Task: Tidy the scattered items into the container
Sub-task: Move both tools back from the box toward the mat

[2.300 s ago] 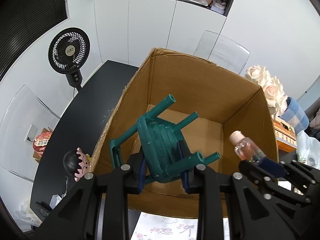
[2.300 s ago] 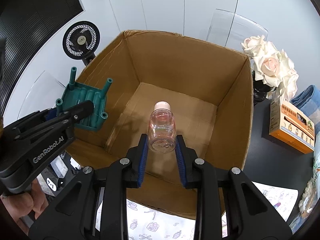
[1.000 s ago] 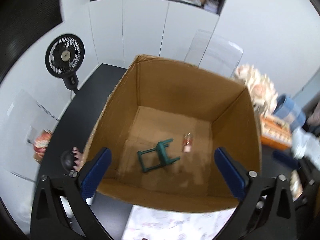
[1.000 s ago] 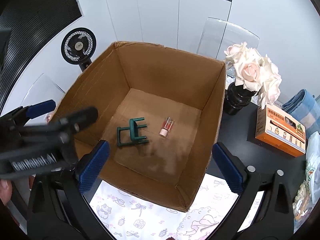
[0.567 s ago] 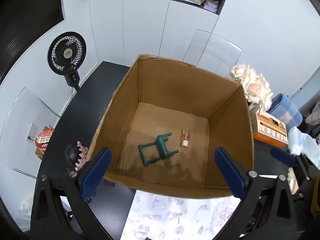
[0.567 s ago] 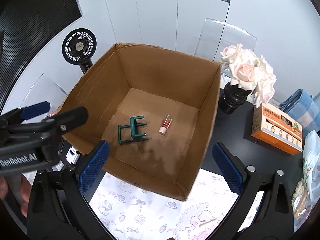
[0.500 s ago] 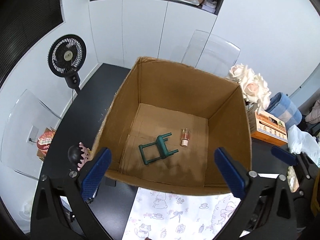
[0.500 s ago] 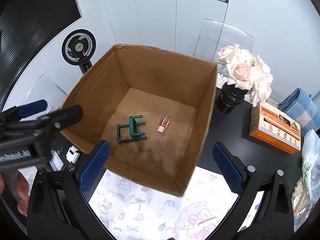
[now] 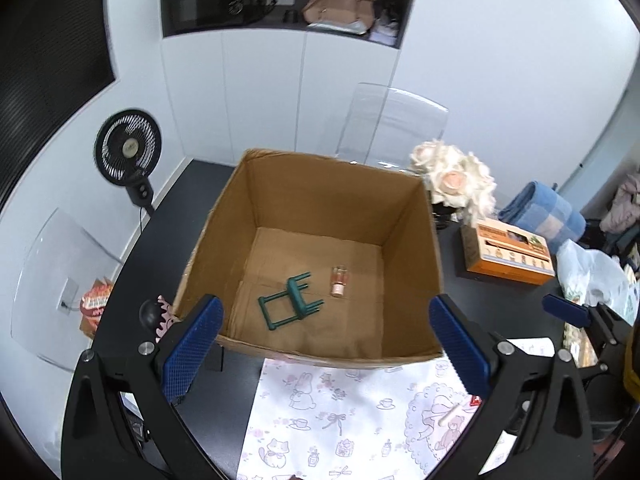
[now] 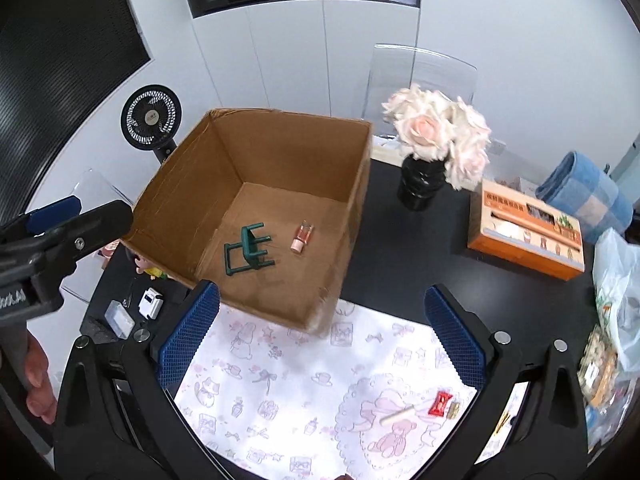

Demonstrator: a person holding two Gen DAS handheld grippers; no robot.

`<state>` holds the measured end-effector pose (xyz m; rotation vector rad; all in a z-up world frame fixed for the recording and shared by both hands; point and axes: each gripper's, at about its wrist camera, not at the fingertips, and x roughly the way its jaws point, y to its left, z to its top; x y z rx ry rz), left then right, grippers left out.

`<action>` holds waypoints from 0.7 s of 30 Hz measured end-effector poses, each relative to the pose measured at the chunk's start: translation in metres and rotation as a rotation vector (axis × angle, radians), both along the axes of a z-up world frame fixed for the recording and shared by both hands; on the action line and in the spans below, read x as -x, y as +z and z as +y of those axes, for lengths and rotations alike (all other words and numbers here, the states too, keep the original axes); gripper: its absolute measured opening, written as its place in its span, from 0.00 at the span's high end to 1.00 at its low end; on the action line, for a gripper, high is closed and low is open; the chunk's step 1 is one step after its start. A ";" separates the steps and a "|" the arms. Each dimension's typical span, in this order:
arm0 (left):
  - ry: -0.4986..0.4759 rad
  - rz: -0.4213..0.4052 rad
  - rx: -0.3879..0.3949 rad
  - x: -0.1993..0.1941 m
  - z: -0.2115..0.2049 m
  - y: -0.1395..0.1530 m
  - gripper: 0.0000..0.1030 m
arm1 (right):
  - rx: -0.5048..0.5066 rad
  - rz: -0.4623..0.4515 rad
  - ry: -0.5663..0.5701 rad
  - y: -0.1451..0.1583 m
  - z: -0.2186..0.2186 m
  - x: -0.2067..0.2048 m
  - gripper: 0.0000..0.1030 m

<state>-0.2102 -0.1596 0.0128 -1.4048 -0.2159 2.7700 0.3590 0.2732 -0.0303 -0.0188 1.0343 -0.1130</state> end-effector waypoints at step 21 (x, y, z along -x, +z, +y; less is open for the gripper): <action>-0.107 0.026 -0.019 -0.039 0.114 -0.013 0.01 | 0.023 0.006 -0.119 -0.008 -0.097 0.098 0.00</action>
